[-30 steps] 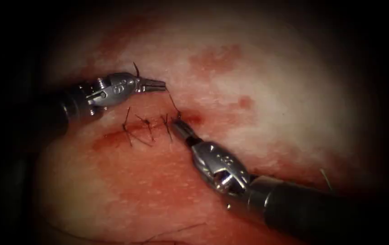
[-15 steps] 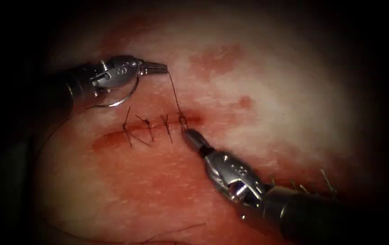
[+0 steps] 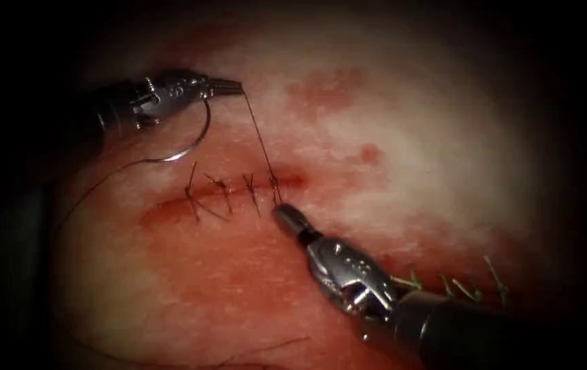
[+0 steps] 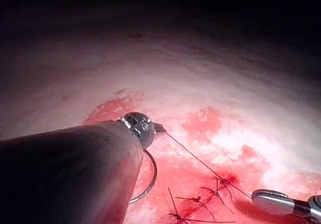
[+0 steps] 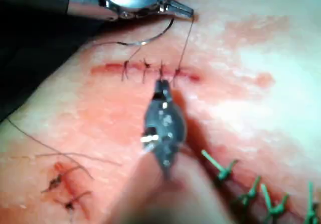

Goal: Wound Closure

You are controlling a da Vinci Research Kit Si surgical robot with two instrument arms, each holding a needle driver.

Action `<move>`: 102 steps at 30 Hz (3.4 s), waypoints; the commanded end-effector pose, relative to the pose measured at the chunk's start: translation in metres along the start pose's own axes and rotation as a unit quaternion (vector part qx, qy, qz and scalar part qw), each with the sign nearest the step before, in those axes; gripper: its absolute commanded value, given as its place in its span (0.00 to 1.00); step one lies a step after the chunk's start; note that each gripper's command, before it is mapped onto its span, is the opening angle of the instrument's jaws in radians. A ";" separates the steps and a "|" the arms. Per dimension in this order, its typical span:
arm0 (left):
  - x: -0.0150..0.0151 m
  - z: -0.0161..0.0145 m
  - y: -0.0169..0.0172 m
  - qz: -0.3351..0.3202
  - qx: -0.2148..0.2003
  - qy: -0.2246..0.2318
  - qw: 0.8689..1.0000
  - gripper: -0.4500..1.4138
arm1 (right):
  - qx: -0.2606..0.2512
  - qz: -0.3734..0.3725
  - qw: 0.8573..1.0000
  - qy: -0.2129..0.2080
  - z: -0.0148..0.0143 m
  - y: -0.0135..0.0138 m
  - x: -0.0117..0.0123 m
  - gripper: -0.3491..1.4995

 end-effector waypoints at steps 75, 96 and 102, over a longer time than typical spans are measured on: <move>0.0102 -0.0069 0.0080 -0.015 -0.015 0.065 0.998 0.00 | 0.310 -0.041 0.948 -0.056 0.0112 0.0071 0.0072 0.80; 0.0119 -0.0073 0.0099 -0.002 -0.016 0.068 0.998 0.00 | 0.318 -0.037 0.946 -0.048 0.0144 0.0033 0.0044 0.80; 0.0122 -0.0069 0.0101 0.000 -0.015 0.068 0.998 0.00 | 0.317 -0.037 0.947 -0.046 0.0150 0.0026 0.0042 0.80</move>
